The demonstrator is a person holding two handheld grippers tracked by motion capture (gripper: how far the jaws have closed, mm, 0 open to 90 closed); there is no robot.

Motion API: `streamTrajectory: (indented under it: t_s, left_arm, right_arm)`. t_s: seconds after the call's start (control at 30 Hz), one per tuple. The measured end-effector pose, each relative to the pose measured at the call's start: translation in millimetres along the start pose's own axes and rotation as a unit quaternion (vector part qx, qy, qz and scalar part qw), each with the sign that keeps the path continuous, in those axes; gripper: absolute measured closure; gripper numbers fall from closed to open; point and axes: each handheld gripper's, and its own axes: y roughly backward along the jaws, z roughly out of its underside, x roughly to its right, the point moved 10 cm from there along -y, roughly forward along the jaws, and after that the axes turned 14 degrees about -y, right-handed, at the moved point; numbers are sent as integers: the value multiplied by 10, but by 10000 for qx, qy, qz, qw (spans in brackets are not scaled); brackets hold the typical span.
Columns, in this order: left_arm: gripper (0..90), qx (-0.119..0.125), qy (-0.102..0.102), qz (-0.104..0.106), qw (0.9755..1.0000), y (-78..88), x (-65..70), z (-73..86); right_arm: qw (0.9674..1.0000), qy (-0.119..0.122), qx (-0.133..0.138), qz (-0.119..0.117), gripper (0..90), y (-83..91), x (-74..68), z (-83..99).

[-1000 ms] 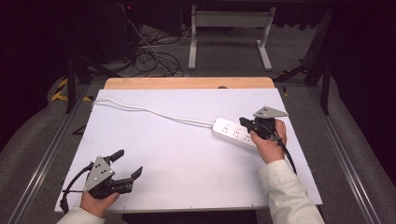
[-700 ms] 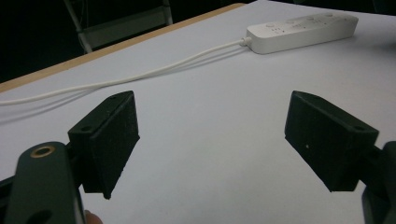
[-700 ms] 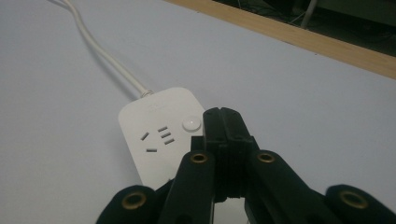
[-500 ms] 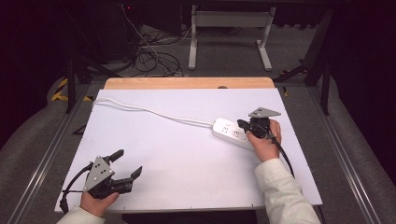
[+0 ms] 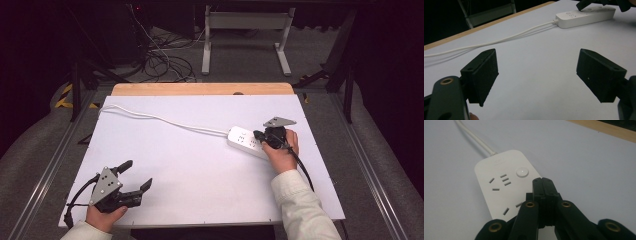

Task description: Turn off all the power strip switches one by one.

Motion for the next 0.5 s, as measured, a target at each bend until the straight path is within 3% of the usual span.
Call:
streamTrajectory:
  t_s: [0.5]
  left_arm:
    - [179,0,-12,0,10000,4,3,0]
  right_arm:
    - [9998,99,-79,176,900,-42,4,20]
